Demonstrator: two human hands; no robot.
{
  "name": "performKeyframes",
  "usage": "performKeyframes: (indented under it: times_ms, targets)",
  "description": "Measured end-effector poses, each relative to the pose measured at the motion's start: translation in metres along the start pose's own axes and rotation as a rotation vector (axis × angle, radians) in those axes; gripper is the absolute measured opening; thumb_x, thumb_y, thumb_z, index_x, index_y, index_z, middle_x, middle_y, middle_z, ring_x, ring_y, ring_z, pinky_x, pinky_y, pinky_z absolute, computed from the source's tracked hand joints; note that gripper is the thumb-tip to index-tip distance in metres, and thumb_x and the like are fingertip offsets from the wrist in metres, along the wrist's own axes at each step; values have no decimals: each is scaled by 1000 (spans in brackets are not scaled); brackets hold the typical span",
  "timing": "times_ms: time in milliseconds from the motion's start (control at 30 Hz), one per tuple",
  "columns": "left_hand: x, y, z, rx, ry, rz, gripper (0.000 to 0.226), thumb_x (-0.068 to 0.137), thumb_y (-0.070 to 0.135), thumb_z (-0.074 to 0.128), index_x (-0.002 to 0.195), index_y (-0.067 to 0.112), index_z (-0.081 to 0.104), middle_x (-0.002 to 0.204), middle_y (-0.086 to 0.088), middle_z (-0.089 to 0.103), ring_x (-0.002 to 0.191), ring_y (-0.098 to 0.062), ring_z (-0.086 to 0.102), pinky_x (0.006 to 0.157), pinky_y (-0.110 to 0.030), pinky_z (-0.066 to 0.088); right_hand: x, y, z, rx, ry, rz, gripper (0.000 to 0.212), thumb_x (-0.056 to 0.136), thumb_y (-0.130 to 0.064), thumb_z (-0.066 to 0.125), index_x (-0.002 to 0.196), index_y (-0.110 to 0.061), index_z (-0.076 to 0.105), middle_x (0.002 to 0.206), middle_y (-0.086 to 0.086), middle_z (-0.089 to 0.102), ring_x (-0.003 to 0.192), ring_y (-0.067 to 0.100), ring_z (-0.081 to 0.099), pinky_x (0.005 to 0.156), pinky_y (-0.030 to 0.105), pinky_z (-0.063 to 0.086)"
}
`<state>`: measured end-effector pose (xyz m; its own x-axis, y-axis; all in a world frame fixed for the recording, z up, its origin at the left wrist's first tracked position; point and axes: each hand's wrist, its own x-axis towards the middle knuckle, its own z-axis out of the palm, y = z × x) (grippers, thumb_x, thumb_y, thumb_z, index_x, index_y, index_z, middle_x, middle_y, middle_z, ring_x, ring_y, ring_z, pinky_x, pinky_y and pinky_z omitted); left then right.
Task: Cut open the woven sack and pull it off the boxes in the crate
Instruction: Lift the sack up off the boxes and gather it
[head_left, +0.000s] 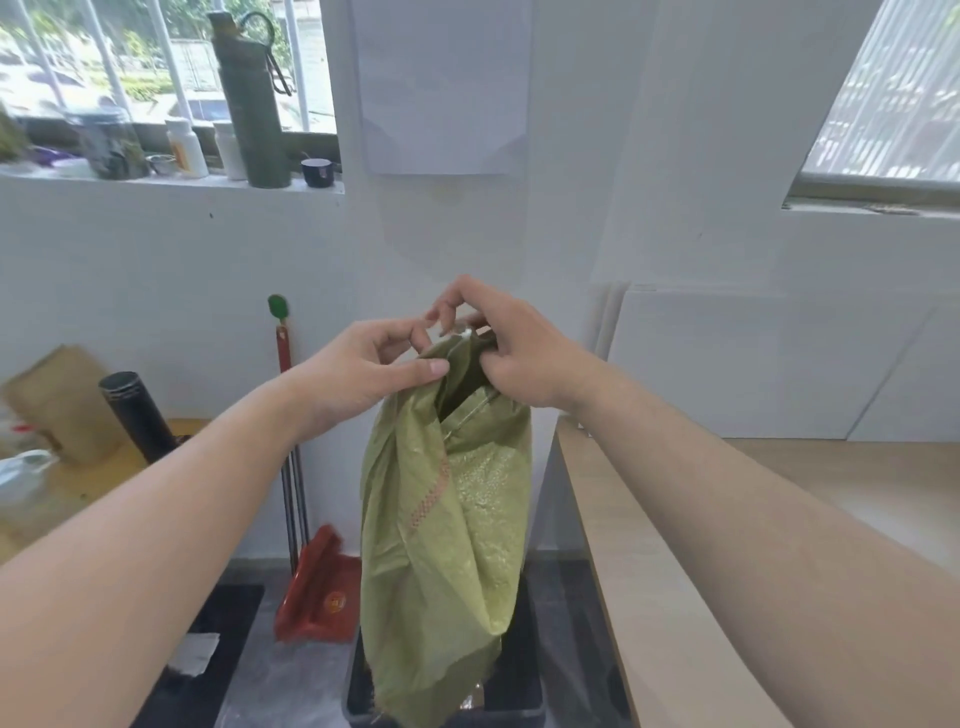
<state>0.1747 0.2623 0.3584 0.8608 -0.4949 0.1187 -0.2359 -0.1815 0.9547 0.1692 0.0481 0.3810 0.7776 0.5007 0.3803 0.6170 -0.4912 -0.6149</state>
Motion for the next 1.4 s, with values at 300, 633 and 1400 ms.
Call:
performKeyframes:
  times_ms: [300,633,1400]
  targets:
    - [1,-3,31,-76,547,44,25,92,15,77,87,7,53,83,-6,72,69,-20,68,60,-32,57,-9,11,23,111,401,143,25,85,-18,75,103,-24,58,109,1,60,99,13,62,78,32,59]
    - [7,-7,30,-170,799,15,29,94,27,75,80,23,49,77,-4,61,67,-19,56,63,-38,49,-50,28,41,-360,79,66,23,83,-52,71,92,-33,81,90,-3,51,88,19,51,88,40,46]
    - [-10,-33,-7,-157,902,-223,32,89,45,72,108,40,48,119,-7,70,100,-29,72,86,-51,60,-56,36,50,75,446,798,27,105,-18,29,104,-16,56,92,-6,56,81,12,53,59,25,34]
